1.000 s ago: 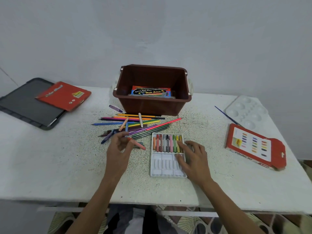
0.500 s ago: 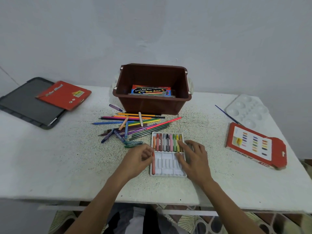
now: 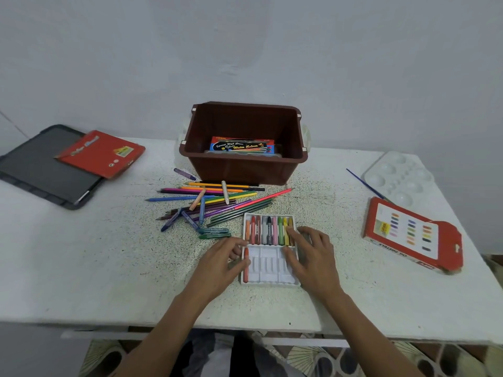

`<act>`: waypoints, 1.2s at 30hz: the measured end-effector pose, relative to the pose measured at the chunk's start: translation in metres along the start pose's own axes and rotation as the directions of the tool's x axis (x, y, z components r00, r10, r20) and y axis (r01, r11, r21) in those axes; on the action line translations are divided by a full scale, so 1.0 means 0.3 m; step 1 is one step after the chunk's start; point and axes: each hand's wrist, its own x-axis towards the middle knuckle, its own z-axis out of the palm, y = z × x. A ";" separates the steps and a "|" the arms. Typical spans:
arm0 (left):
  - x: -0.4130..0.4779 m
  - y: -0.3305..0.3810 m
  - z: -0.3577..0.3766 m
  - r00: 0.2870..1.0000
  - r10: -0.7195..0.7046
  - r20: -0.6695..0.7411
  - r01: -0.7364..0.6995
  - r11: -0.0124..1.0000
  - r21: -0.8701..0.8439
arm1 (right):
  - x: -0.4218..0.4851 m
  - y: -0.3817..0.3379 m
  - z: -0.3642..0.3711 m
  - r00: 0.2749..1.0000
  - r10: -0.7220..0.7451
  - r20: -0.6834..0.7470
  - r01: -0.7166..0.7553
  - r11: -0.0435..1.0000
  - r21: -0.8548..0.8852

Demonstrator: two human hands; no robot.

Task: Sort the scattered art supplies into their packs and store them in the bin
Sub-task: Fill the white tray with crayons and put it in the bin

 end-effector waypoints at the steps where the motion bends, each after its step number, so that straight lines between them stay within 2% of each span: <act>1: -0.002 -0.002 0.002 1.000 0.001 -0.009 -0.001 1.000 0.000 | 0.000 0.001 0.001 1.000 0.000 0.000 0.000 1.000 -0.001; 9: -0.013 -0.002 -0.001 0.998 0.004 -0.064 -0.004 1.000 0.004 | -0.001 0.003 -0.001 1.000 -0.009 -0.006 0.009 1.000 -0.004; 13: -0.009 -0.038 -0.006 0.950 0.103 -0.294 -0.028 0.968 0.250 | 0.000 0.003 0.001 1.000 -0.009 0.002 0.009 1.000 0.002; 17: -0.002 -0.095 -0.021 0.892 0.100 -0.441 0.130 0.877 0.463 | 0.000 0.005 0.001 1.000 -0.007 0.011 0.007 1.000 0.003; 20: -0.008 -0.125 -0.024 0.886 0.190 -0.423 0.101 0.811 0.576 | 0.000 0.006 0.002 1.000 -0.008 0.012 0.008 1.000 0.006; 22: -0.018 -0.127 -0.019 0.881 0.233 -0.412 0.058 0.810 0.584 | 0.000 0.006 0.002 1.000 -0.008 0.009 0.007 1.000 0.008; 27: -0.036 -0.118 -0.008 0.877 0.235 -0.420 0.032 0.842 0.539 | -0.001 0.002 0.000 1.000 -0.007 0.002 0.007 1.000 0.014; 36: -0.036 -0.128 -0.018 0.871 0.279 -0.404 0.023 0.798 0.602 | -0.002 0.002 0.002 1.000 -0.011 -0.010 0.011 1.000 0.006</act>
